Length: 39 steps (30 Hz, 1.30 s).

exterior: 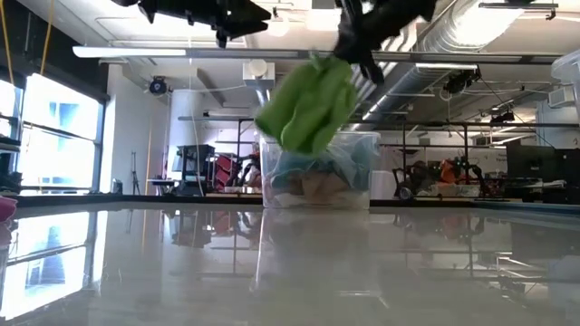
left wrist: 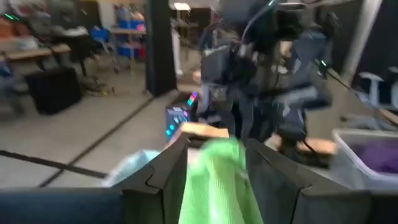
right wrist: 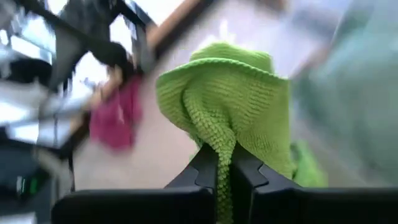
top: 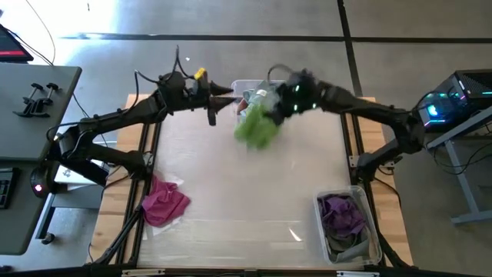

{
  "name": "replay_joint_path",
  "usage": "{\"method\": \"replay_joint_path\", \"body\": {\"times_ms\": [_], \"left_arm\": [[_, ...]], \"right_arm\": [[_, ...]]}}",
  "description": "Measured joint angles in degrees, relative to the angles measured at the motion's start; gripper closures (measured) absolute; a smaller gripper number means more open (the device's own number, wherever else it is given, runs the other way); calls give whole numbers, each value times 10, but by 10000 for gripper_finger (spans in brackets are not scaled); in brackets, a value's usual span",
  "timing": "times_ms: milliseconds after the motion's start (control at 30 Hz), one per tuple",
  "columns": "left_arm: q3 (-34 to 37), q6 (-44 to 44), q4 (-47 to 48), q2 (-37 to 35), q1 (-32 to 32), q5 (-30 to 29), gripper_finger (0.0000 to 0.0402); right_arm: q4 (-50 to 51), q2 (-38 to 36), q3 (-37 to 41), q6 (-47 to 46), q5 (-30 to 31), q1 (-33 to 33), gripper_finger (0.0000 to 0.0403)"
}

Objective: Sort towels by color in basket
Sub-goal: Put the light green towel into the top transparent bin

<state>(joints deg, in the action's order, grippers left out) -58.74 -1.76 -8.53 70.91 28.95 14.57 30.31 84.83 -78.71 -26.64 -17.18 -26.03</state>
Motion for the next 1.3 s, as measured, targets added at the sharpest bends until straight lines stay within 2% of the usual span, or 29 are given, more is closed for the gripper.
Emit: {"method": "replay_joint_path", "body": {"times_ms": [233,367,533,700,800,1000,1300], "left_arm": [[0,38,-23,-5,30,-1,224],[0,60,-15,-9,30,-5,222],[0,68,9,-9,25,-23,222],[0,88,18,-9,22,-44,222],[0,101,20,-9,20,-49,222],[0,106,23,-9,20,-50,222],[0,104,40,-9,22,-67,222]], "right_arm": [[-6,52,-147,64,50,-54,398],[17,96,-200,100,49,-75,398],[77,164,-204,119,56,-97,398],[149,242,-205,151,140,-111,399],[151,286,-205,151,157,-112,390],[164,323,-206,139,157,-111,342],[243,280,-249,136,132,-111,220]]}}
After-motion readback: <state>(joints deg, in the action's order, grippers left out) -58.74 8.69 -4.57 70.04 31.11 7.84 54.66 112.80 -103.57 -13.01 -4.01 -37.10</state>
